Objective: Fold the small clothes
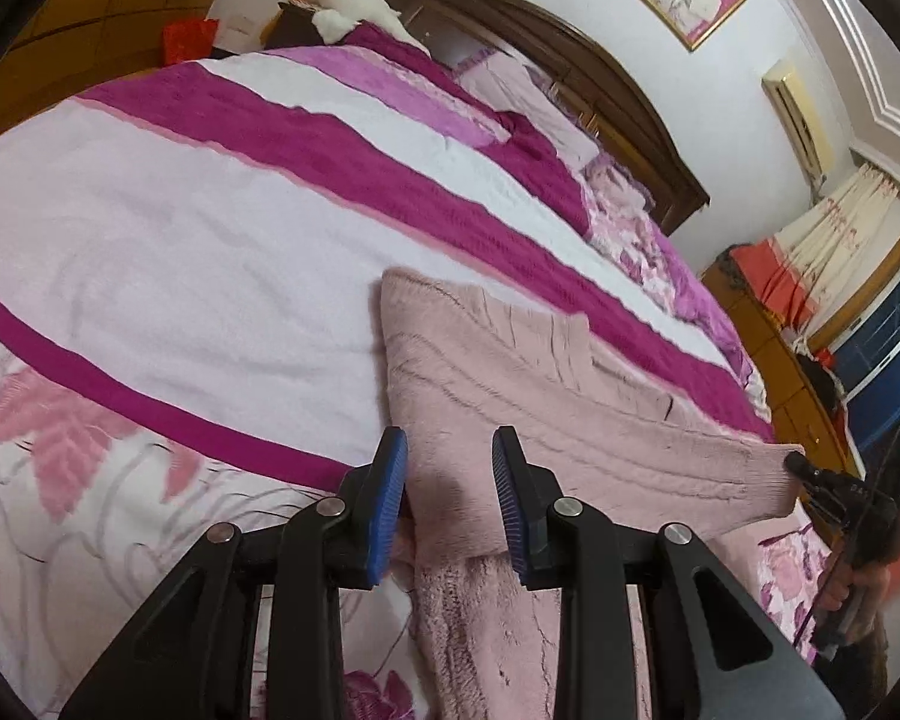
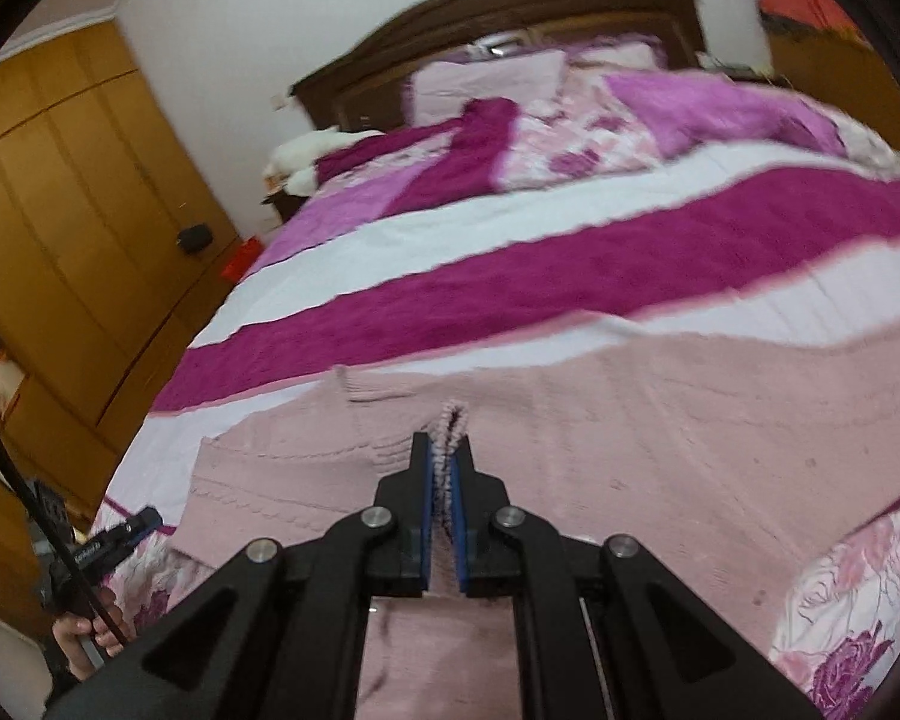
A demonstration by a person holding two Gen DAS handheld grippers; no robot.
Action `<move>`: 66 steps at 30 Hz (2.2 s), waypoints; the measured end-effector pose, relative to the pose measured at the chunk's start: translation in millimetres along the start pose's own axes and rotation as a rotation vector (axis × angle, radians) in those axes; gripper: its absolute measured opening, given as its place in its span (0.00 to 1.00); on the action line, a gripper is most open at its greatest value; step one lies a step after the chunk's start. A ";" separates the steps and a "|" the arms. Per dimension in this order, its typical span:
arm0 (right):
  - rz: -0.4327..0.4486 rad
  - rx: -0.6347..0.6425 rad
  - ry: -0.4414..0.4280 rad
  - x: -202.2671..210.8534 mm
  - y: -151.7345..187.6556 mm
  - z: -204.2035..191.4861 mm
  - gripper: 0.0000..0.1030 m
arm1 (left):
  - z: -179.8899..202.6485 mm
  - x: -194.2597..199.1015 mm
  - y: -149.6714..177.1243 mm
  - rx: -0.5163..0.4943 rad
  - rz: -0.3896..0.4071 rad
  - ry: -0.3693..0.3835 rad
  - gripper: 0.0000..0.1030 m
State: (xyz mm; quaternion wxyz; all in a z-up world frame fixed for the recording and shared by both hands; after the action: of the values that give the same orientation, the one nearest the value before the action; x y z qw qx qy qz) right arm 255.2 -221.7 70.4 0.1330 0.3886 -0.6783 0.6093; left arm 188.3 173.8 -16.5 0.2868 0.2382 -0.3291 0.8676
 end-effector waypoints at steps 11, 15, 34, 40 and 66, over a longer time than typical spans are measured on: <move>-0.065 -0.066 0.060 -0.4 29.7 48.1 0.05 | 19.0 -18.6 20.1 -0.056 -0.031 0.007 0.05; -0.131 -0.062 0.098 -20.0 46.3 56.7 0.05 | 28.2 -21.3 22.9 -0.103 -0.020 0.031 0.00; -0.218 -0.009 0.251 -52.1 82.6 89.3 0.27 | 22.3 -48.7 41.1 -0.212 -0.071 -0.196 0.00; -0.139 0.022 0.350 -32.5 68.4 81.8 0.27 | 27.0 -40.7 40.0 -0.223 -0.049 -0.230 0.00; -0.112 0.054 0.214 -39.2 78.7 69.9 0.26 | 30.5 -47.0 49.4 -0.250 -0.052 -0.254 0.00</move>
State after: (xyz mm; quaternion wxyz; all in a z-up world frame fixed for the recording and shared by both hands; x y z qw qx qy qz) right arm 247.4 -276.0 -27.6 0.2279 0.3622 -0.6207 0.6569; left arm 196.7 105.6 -45.8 0.2927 0.3169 -0.4619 0.7749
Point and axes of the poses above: each gripper's, at about its wrist camera, not at the fingertips, and x roughly against the way its jaws point, z to its right, y to its underside, the point moved 9 cm from there along -x, roughly the way its jaws point, and after that the axes turned 12 degrees about x, right-handed, at the moved point
